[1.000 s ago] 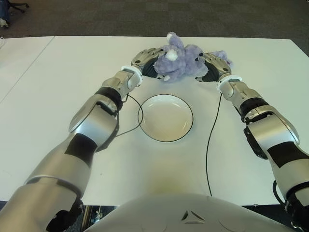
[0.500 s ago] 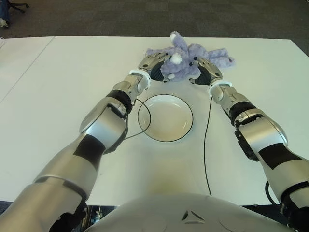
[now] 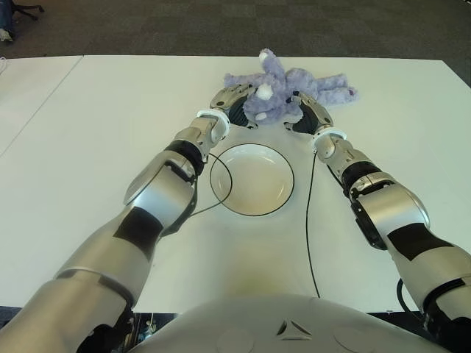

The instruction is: Put the doll into the plate.

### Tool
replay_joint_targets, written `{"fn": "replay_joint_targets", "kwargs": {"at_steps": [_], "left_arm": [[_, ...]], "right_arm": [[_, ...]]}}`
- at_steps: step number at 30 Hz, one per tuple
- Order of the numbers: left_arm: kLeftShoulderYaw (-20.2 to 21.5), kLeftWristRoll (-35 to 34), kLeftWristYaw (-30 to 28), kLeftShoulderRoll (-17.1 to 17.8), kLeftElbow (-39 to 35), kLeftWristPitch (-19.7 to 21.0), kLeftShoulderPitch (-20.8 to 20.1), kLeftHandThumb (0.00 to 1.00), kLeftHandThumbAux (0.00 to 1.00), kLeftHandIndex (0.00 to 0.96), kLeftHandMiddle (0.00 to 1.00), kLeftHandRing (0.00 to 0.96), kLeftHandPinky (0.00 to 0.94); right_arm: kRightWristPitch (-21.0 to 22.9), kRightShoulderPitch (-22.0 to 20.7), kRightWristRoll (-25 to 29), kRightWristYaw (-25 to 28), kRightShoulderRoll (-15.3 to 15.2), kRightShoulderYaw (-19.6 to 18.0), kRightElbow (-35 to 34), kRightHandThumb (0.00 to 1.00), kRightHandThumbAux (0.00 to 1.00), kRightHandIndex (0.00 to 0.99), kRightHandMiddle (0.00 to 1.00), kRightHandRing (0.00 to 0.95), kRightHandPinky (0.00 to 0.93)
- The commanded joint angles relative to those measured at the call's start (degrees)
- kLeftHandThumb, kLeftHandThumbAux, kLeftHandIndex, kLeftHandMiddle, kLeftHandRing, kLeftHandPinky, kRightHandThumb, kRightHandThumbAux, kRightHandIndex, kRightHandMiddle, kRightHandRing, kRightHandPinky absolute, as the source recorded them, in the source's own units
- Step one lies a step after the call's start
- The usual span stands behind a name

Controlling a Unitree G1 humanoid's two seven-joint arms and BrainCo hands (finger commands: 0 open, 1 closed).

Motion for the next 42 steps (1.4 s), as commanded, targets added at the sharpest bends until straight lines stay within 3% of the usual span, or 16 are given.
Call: {"fn": "replay_joint_targets", "kwargs": {"at_steps": [1, 7, 13, 15, 17, 19, 21, 24, 26, 29, 32, 34, 36, 42], "left_arm": [[0.7, -0.2, -2.8, -0.6, 1.3, 2.2, 2.5, 0.0, 0.62, 0.0, 0.0, 0.0, 0.0], [0.1, 0.6, -3.8, -0.9, 1.1, 1.8, 3.0, 0.0, 0.598, 0.0, 0.0, 0.0, 0.0], [-4.1, 3.6, -7.6, 2.8, -0.7, -3.6, 2.7, 0.0, 0.567, 0.0, 0.0, 0.0, 0.0], [-6.0, 4.5, -13.4, 6.2, -2.8, -8.0, 1.0, 0.0, 0.512, 0.0, 0.0, 0.0, 0.0], [-7.3, 3.4, -27.9, 11.3, -10.9, -11.8, -0.6, 0.0, 0.478, 0.0, 0.0, 0.0, 0.0], [-7.8, 2.2, -36.9, 14.1, -16.7, -12.4, -0.8, 0.0, 0.45, 0.0, 0.0, 0.0, 0.0], [-9.4, 4.2, -37.2, 12.1, -12.3, -11.4, -1.9, 0.0, 0.428, 0.0, 0.0, 0.0, 0.0], [-9.7, 3.5, -42.7, 13.2, -14.8, -12.1, -1.7, 0.0, 0.397, 0.0, 0.0, 0.0, 0.0], [-9.0, 1.0, -48.5, 15.7, -21.4, -12.4, 0.0, 0.0, 0.385, 0.0, 0.0, 0.0, 0.0], [-7.8, -4.4, -58.4, 20.6, -36.5, -11.6, 4.3, 0.0, 0.33, 0.0, 0.0, 0.0, 0.0], [-7.1, -7.7, -63.7, 24.0, -46.8, -9.9, 7.3, 0.0, 0.312, 0.0, 0.0, 0.0, 0.0], [-6.2, -11.3, -67.9, 27.3, -56.0, -8.0, 9.8, 0.0, 0.298, 0.0, 0.0, 0.0, 0.0], [-4.9, -16.5, -72.7, 31.5, -67.0, -5.6, 12.2, 0.0, 0.286, 0.0, 0.0, 0.0, 0.0], [-2.7, -22.6, -77.5, 35.7, -78.4, -2.2, 14.2, 0.0, 0.265, 0.0, 0.0, 0.0, 0.0]], "right_arm": [[-0.1, 2.2, -0.8, 1.2, 1.1, 1.0, 0.7, 0.352, 0.798, 0.158, 0.019, 0.0, 0.025], [-0.6, 2.5, -0.8, 1.2, 0.8, 1.1, 0.6, 0.33, 0.803, 0.142, 0.025, 0.006, 0.046], [-3.5, 3.6, 0.1, 2.8, -1.2, 0.3, 0.2, 0.373, 0.816, 0.134, 0.036, 0.022, 0.063], [-6.1, 4.7, 1.2, 4.5, -3.1, -0.5, -0.1, 0.427, 0.827, 0.124, 0.041, 0.025, 0.06], [-11.4, 6.3, 2.3, 6.3, -5.3, -1.0, -1.5, 0.436, 0.828, 0.121, 0.044, 0.028, 0.06], [-14.4, 7.0, 2.8, 7.1, -6.4, -1.1, -2.5, 0.446, 0.83, 0.12, 0.05, 0.032, 0.062], [-16.9, 7.6, 3.3, 8.0, -7.2, -1.0, -3.8, 0.449, 0.838, 0.118, 0.055, 0.036, 0.062], [-17.7, 7.8, 3.8, 9.9, -7.6, -1.0, -4.0, 0.441, 0.847, 0.116, 0.059, 0.041, 0.065], [-18.3, 7.9, 4.2, 11.5, -7.8, -1.0, -4.4, 0.436, 0.851, 0.115, 0.059, 0.042, 0.066], [-20.5, 8.5, 4.0, 13.6, -8.5, -0.1, -6.6, 0.29, 0.847, 0.093, 0.037, 0.021, 0.025], [-21.4, 8.7, 3.7, 14.3, -8.7, 0.4, -7.7, 0.254, 0.847, 0.086, 0.031, 0.016, 0.021], [-21.6, 8.7, 3.6, 15.1, -8.7, 0.5, -8.0, 0.253, 0.844, 0.083, 0.03, 0.015, 0.022], [-21.3, 8.5, 3.7, 16.3, -8.5, 0.6, -8.1, 0.341, 0.843, 0.09, 0.038, 0.03, 0.064], [-21.2, 8.3, 3.7, 18.4, -8.2, 0.6, -8.3, 0.41, 0.825, 0.101, 0.049, 0.052, 0.1]]}}
